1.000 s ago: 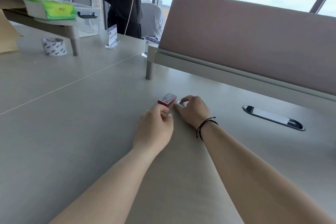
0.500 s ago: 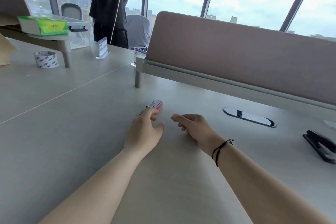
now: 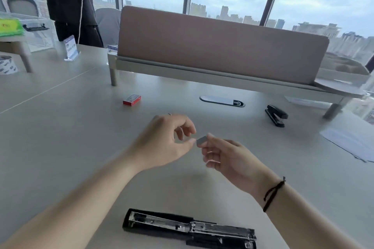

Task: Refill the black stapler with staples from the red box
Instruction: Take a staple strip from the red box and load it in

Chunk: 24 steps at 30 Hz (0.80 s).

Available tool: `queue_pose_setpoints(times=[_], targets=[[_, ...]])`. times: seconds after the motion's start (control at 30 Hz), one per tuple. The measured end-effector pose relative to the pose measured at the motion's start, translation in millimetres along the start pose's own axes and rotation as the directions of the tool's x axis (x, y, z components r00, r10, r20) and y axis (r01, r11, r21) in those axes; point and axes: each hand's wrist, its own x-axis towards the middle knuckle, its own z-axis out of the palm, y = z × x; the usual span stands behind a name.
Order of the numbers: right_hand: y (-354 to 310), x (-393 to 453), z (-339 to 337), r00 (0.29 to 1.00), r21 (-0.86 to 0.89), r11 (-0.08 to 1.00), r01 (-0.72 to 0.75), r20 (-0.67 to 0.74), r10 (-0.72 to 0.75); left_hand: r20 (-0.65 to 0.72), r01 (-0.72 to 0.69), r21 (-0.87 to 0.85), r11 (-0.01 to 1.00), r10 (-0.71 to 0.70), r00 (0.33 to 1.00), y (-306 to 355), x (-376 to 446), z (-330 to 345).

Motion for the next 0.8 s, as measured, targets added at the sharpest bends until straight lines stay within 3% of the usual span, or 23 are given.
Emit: queue_pose_setpoints(times=[0.23,0.53,0.8], targets=[[12.1,-84.7,1.9,0.996,0.086,0.993,0.075,-0.053,-0.071,-0.083,-0.087,0.106,0.991,0.096,0.992,61.7,-47.4,14.2],[30.2,-133.4,3.9,0.987,0.165,0.976,0.145,-0.098,-0.130,-0.115,-0.159,0.166,0.973,0.180,0.977,104.5,-83.6,30.5],[37.1,-144.5,3.8,0.974,0.042,0.983,0.179,-0.146,-0.172,-0.058,-0.179,0.197,0.964,0.194,0.979,110.2,-91.9,35.4]])
